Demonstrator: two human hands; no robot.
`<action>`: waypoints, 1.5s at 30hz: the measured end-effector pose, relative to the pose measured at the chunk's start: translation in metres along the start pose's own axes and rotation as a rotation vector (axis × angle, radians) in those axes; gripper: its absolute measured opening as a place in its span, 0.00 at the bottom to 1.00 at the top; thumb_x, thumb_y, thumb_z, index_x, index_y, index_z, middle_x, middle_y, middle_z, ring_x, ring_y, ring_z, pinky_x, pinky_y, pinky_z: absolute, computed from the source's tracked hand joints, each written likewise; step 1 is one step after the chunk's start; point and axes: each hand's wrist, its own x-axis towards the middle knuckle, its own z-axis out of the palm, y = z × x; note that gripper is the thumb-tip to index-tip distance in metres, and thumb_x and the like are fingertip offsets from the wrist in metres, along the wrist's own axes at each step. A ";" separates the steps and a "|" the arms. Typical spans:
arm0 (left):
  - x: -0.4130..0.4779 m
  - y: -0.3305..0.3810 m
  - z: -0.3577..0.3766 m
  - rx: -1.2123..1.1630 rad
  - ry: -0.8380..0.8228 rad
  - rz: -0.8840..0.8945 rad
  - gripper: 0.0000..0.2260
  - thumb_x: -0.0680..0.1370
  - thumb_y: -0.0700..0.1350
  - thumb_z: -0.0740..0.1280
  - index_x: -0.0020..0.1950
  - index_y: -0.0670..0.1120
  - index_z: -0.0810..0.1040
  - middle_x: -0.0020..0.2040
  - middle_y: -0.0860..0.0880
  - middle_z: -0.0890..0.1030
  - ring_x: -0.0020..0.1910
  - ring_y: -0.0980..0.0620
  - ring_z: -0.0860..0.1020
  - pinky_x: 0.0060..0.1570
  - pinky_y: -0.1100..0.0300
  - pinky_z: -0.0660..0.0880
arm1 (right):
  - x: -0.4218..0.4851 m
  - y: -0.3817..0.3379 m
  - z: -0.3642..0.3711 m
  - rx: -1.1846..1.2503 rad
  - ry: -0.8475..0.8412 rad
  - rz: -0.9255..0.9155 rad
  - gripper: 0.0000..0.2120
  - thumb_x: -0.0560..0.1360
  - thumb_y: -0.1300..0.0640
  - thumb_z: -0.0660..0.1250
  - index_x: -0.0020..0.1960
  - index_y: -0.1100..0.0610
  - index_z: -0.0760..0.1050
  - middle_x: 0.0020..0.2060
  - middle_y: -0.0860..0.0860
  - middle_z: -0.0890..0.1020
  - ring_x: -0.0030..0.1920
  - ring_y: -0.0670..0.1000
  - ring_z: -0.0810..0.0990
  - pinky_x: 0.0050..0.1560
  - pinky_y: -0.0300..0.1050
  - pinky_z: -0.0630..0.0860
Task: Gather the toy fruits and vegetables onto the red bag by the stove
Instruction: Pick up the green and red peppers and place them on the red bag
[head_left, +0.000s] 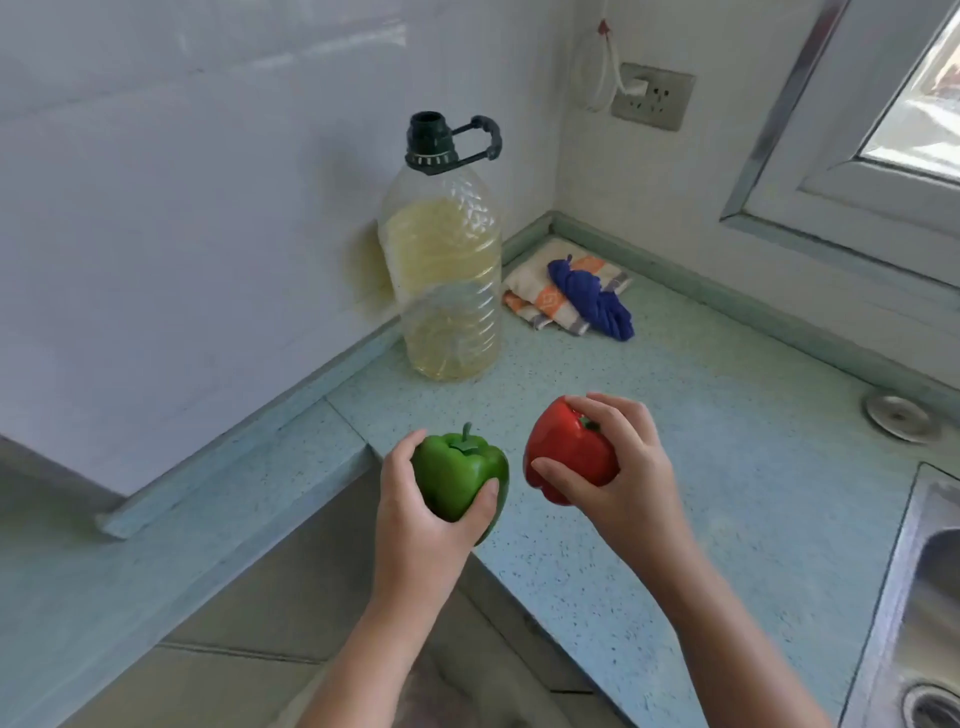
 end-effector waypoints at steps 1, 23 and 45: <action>-0.005 -0.004 -0.008 0.007 0.031 -0.008 0.31 0.65 0.48 0.76 0.64 0.51 0.65 0.58 0.51 0.72 0.53 0.56 0.72 0.45 0.79 0.67 | -0.002 -0.004 0.007 0.006 -0.028 -0.014 0.26 0.63 0.55 0.76 0.59 0.48 0.73 0.57 0.48 0.68 0.55 0.47 0.68 0.40 0.18 0.67; -0.171 -0.122 -0.341 0.066 0.666 -0.272 0.30 0.65 0.49 0.77 0.61 0.55 0.66 0.57 0.56 0.73 0.53 0.60 0.72 0.47 0.81 0.65 | -0.148 -0.222 0.273 0.141 -0.647 -0.425 0.27 0.62 0.54 0.77 0.59 0.45 0.72 0.57 0.43 0.67 0.56 0.42 0.69 0.48 0.20 0.66; -0.433 -0.213 -0.571 -0.023 1.543 -0.709 0.29 0.66 0.47 0.76 0.60 0.59 0.64 0.53 0.59 0.72 0.51 0.58 0.74 0.51 0.50 0.77 | -0.428 -0.427 0.529 0.292 -1.416 -0.911 0.27 0.63 0.52 0.77 0.54 0.33 0.67 0.58 0.38 0.65 0.58 0.33 0.64 0.46 0.35 0.76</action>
